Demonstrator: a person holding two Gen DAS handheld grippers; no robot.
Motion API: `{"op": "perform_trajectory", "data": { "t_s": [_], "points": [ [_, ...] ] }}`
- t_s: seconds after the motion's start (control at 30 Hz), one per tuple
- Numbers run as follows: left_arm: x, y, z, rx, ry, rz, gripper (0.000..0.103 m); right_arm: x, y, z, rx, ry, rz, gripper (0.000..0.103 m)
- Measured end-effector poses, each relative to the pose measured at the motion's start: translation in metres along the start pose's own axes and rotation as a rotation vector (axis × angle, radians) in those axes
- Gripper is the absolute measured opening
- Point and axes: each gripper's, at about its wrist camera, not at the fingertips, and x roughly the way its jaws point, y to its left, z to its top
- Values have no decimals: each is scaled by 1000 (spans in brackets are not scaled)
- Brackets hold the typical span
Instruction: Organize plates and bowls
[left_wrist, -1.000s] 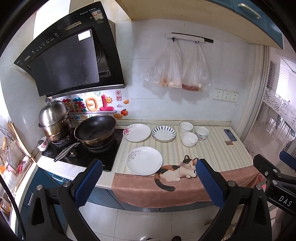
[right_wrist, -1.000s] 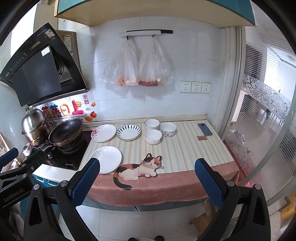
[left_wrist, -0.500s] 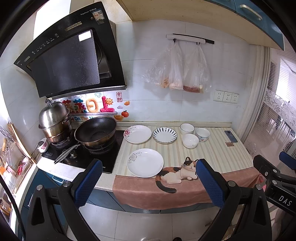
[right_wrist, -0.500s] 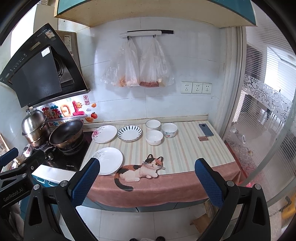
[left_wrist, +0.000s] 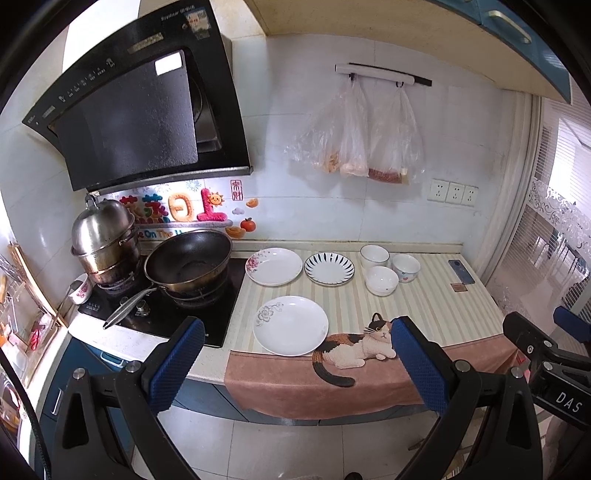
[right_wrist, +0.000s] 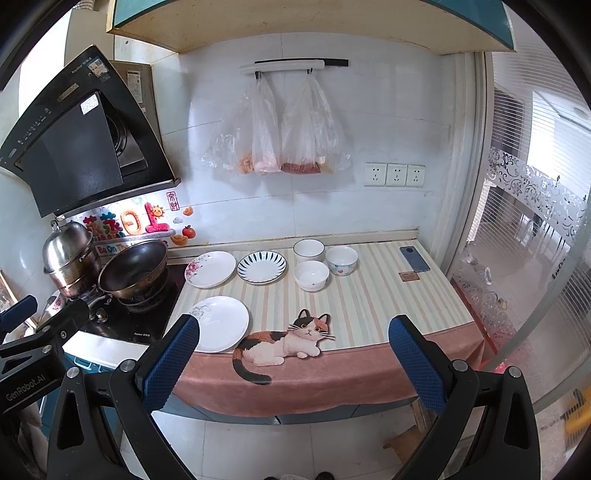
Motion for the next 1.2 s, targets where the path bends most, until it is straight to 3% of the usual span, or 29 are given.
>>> {"op": "perform_trajectory", "data": {
  "t_s": [0.2, 0.37, 0.57, 0.7, 0.87, 0.97, 1.07, 1.2],
  "points": [
    [54, 20, -8, -4, 34, 52, 103, 36, 12, -14, 27, 45, 57, 103],
    [125, 43, -15, -22, 125, 109, 103, 105, 17, -30, 68, 176, 113, 103],
    [234, 75, -30, -66, 272, 181, 103, 226, 18, -47, 87, 338, 168, 103],
    [311, 93, -39, -111, 374, 217, 103, 331, 23, -61, 95, 481, 237, 103],
    [413, 110, -59, -167, 546, 187, 102, 442, 37, -71, 96, 624, 323, 103],
    [457, 112, -69, -165, 608, 176, 102, 513, 53, -79, 60, 695, 350, 102],
    [495, 114, -79, -150, 667, 177, 101, 557, 68, -84, 47, 747, 373, 101],
    [527, 122, -86, -188, 730, 143, 85, 603, 91, -88, 16, 784, 419, 95]
  ]
}}
